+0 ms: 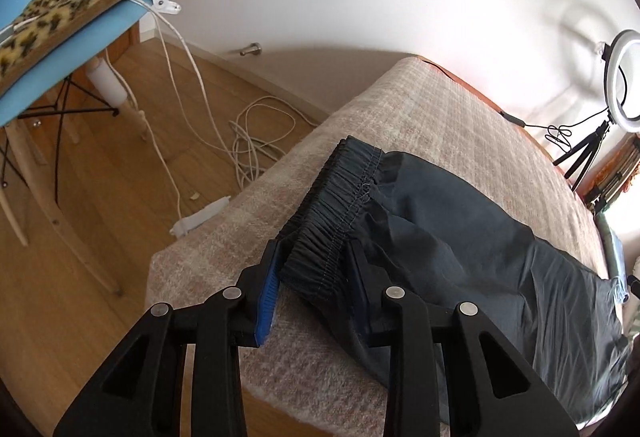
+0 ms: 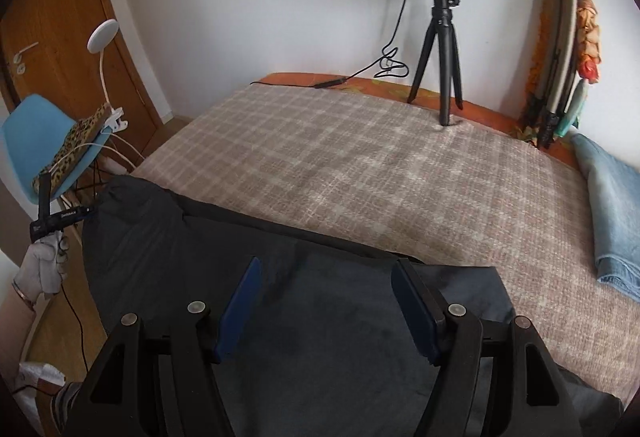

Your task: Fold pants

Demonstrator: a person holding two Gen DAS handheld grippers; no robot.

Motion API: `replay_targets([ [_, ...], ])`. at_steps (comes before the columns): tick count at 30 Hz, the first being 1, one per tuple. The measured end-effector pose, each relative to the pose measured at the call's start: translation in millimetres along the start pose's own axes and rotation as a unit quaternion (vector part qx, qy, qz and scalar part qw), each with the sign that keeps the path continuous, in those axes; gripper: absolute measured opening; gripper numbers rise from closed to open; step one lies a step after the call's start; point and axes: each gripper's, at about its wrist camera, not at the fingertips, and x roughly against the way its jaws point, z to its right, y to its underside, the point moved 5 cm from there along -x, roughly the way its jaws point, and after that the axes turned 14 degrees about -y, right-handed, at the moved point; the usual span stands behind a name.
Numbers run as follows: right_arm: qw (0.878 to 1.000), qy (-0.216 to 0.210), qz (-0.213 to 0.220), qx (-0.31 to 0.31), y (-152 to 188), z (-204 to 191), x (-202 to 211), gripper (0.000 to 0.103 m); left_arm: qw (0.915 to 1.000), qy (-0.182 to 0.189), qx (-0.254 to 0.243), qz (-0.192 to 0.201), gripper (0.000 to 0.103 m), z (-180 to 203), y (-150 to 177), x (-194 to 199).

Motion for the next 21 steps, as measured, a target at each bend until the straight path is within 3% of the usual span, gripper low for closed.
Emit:
replay_targets([
  [3, 0.999, -0.013, -0.025, 0.035, -9, -25, -33, 0.071, 1.0, -0.009, -0.004, 0.0, 0.038, -6, 0, 2],
  [5, 0.998, -0.023, -0.036, 0.055, -15, -44, -50, 0.071, 0.9996, -0.025, 0.014, 0.004, 0.058, -16, 4, 8],
  [6, 0.997, -0.031, -0.04, 0.063, -18, -53, -57, 0.071, 0.9994, -0.021, 0.027, 0.009, 0.059, -21, 6, 11],
  [11, 0.99, -0.079, -0.058, 0.097, -30, -102, -84, 0.071, 0.9982, 0.02, 0.056, -0.008, 0.06, -22, 15, 4],
  [16, 0.984, -0.124, -0.075, 0.107, -50, -149, -117, 0.071, 0.9961, 0.045, 0.075, 0.009, 0.057, -10, 8, -1],
  [21, 0.964, -0.192, -0.089, 0.159, -88, -221, -163, 0.071, 0.9953, 0.051, 0.077, 0.029, 0.057, -6, 7, 2],
])
